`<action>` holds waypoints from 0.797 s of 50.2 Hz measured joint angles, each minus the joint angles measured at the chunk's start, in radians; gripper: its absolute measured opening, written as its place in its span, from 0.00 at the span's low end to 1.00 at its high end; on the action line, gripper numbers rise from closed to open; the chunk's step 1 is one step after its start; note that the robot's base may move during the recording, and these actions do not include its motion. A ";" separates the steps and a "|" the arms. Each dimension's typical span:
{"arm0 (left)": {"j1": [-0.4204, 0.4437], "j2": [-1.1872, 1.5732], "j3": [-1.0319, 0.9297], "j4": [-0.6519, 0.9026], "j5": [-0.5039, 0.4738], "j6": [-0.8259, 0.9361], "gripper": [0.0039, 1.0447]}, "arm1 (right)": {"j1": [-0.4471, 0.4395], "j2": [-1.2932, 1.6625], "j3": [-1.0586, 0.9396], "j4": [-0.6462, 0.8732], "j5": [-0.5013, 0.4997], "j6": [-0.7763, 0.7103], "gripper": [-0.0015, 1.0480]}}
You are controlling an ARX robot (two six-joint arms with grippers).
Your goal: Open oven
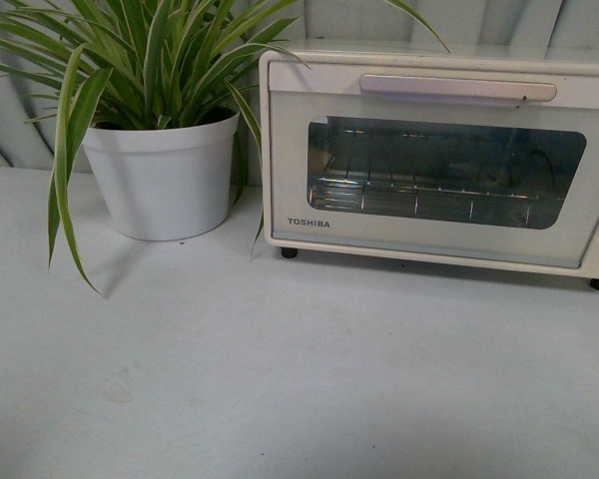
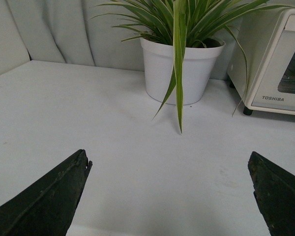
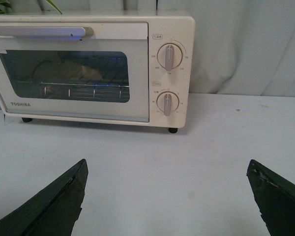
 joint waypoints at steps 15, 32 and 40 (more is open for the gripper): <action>0.000 0.000 0.000 0.000 0.000 0.000 0.94 | 0.000 0.000 0.000 0.000 0.000 0.000 0.91; -0.008 0.005 0.002 -0.008 -0.024 -0.015 0.94 | 0.000 0.000 0.000 0.000 0.000 0.000 0.91; -0.161 0.262 0.069 -0.003 -0.179 -0.311 0.94 | 0.000 0.000 0.000 0.000 0.000 0.000 0.91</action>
